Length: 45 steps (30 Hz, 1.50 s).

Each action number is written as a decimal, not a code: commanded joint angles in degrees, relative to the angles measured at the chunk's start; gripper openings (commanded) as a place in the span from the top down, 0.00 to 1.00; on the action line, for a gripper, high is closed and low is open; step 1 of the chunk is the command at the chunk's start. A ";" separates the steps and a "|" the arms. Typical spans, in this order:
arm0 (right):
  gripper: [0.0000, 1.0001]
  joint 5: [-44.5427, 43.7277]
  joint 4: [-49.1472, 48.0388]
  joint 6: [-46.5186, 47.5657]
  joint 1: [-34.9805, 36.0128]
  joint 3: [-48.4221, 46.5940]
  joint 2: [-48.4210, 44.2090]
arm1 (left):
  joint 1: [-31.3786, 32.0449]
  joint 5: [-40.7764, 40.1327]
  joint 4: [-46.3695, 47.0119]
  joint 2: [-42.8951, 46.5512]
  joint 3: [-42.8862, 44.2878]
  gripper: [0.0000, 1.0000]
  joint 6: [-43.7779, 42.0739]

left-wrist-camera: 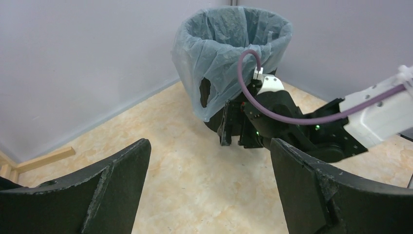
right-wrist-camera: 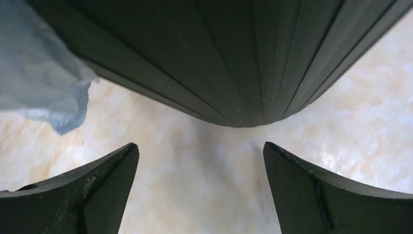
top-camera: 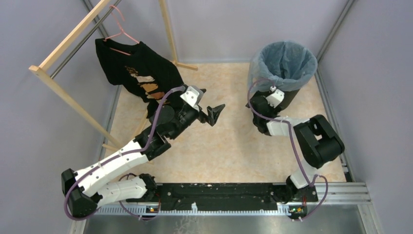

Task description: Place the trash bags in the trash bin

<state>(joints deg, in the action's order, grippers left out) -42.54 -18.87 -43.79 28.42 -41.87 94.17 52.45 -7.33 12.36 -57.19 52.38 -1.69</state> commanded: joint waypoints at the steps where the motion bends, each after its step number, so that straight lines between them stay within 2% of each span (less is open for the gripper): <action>1: 0.01 0.30 -6.17 0.11 -5.09 -4.49 3.40 | 0.38 -0.42 1.42 0.94 0.01 0.01 -1.14; 5: 0.01 1.93 -10.50 1.10 -9.06 -6.04 6.28 | 0.38 -1.11 1.32 0.24 0.10 0.01 -1.29; 9: 0.01 2.91 -10.78 -1.16 -13.45 -6.73 8.46 | 0.38 -0.76 1.10 -1.10 0.17 0.01 -1.15; 15: 0.01 6.85 -15.11 -4.56 -20.06 -3.09 7.42 | 0.38 -0.63 0.28 -4.08 0.70 0.01 -0.72; 21: 0.01 14.61 -19.60 -0.94 -25.09 -0.85 5.93 | 0.38 -1.04 -0.57 -5.60 1.45 0.01 -0.54; 25: 0.01 16.26 -16.77 2.97 -20.66 1.35 0.66 | 0.38 -0.92 -0.58 -5.07 1.41 0.01 -0.53; 29: 0.01 15.68 -16.25 2.54 -12.53 10.65 -10.71 | 0.38 -1.96 -0.73 -4.78 1.41 0.01 -1.24; 31: 0.01 16.95 -12.85 2.43 -6.94 13.11 -17.66 | 0.38 -2.62 -0.84 -4.67 1.41 0.01 -1.50; 35: 0.01 18.29 -1.12 7.26 8.10 14.03 -32.08 | 0.38 -3.23 -0.93 -4.23 1.49 0.01 -1.63; 37: 0.01 23.34 7.63 8.83 12.74 13.10 -37.30 | 0.38 -3.04 -1.02 -3.64 1.58 0.01 -1.42; 39: 0.01 31.79 15.91 9.74 13.53 11.52 -42.26 | 0.38 -2.80 -1.09 -2.95 1.50 0.01 -0.94; 41: 0.01 35.96 24.53 10.78 13.59 9.84 -47.58 | 0.38 -2.85 -1.25 -2.25 1.50 0.01 -0.24; 45: 0.01 35.07 38.30 13.49 13.59 5.91 -59.95 | 0.29 -3.85 -2.47 -0.06 1.49 0.01 2.94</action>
<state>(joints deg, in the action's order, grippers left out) -10.94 1.56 -34.46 41.85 -30.50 43.99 52.60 -9.93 9.13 -60.45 52.38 -1.58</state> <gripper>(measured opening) 0.985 0.987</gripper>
